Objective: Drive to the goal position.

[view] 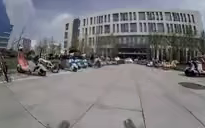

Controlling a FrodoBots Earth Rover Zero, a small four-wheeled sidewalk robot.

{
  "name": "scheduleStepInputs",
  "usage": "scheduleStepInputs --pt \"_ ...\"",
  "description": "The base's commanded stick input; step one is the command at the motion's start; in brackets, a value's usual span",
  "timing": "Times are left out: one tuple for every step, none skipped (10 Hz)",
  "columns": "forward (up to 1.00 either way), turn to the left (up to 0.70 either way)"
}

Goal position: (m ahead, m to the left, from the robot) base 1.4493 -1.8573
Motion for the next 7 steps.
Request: scheduleStepInputs --pt "1.00 -0.38" --pt "1.00 -0.40" --pt "1.00 -0.40" --pt "1.00 -0.40" --pt "1.00 -0.40" --pt "1.00 -0.40" --pt "1.00 -0.40"
